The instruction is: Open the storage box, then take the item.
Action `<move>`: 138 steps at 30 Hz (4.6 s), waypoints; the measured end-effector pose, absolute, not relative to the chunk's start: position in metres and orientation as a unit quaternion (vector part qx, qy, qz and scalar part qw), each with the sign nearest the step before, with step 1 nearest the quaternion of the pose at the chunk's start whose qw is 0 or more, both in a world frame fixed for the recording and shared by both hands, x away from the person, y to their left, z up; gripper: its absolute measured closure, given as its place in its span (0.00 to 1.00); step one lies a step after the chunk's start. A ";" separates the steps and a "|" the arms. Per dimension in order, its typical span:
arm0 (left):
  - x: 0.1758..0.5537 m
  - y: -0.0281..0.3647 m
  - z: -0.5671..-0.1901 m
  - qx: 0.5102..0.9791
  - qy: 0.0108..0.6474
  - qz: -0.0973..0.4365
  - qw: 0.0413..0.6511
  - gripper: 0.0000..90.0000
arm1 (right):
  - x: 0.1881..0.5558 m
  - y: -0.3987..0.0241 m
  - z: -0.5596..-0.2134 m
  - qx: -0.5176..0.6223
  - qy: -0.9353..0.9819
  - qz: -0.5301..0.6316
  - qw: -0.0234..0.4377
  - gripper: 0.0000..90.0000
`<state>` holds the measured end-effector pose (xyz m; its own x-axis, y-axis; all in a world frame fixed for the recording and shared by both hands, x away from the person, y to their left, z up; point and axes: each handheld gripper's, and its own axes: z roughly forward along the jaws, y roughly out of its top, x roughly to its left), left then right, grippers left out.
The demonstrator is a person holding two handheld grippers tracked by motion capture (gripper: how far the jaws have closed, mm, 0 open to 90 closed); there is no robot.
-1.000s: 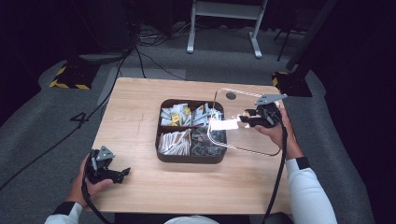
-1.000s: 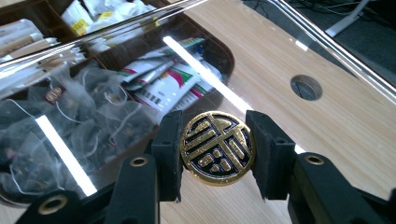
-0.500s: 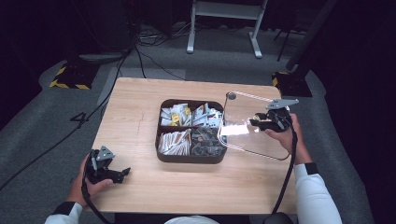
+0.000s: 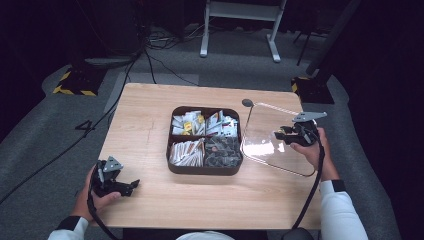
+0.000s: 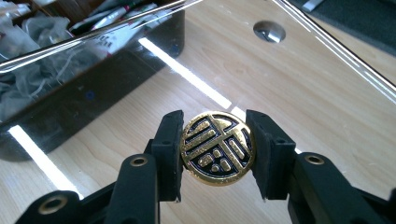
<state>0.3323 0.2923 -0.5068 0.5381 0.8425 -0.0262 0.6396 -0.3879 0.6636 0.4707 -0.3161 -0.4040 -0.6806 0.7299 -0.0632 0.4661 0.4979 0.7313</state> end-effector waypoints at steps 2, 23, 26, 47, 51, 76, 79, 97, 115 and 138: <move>0.332 0.292 -0.507 0.818 0.453 0.160 0.317 0.00 | 0.471 -0.319 -0.407 0.357 0.845 0.354 0.183 0.66; 0.332 0.292 -0.507 0.817 0.453 0.160 0.317 0.00 | 0.472 -0.333 -0.434 0.374 0.848 0.337 0.164 0.66; 0.332 0.292 -0.507 0.818 0.453 0.160 0.317 0.00 | 0.473 -0.334 -0.441 0.377 0.850 0.331 0.161 0.66; 0.332 0.292 -0.507 0.818 0.453 0.160 0.317 0.00 | 0.482 -0.331 -0.476 0.387 0.854 0.314 0.151 0.66; 0.332 0.292 -0.507 0.818 0.453 0.160 0.317 0.00 | 0.483 -0.330 -0.479 0.387 0.855 0.313 0.147 0.66; 0.332 0.293 -0.507 0.819 0.451 0.160 0.317 0.00 | 0.480 -0.331 -0.472 0.418 0.820 0.360 0.154 0.28; 0.332 0.293 -0.507 0.819 0.451 0.160 0.317 0.00 | 0.479 -0.329 -0.468 0.414 0.819 0.361 0.165 0.28; 0.333 0.293 -0.507 0.819 0.451 0.159 0.317 0.00 | 0.470 -0.302 -0.446 0.373 0.825 0.384 0.184 0.30; 0.333 0.293 -0.507 0.819 0.451 0.159 0.318 0.00 | 0.482 -0.250 -0.417 0.329 0.833 0.400 0.196 0.33; 0.331 0.294 -0.507 0.818 0.452 0.160 0.317 0.00 | 0.511 -0.172 -0.401 0.293 0.844 0.404 0.194 0.33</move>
<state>0.3313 0.2936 -0.5066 0.5401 0.8412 -0.0246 0.6387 -0.3907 0.6629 0.5109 -0.1724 -0.4013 -0.7525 0.6522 -0.0911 0.3379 0.5012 0.7966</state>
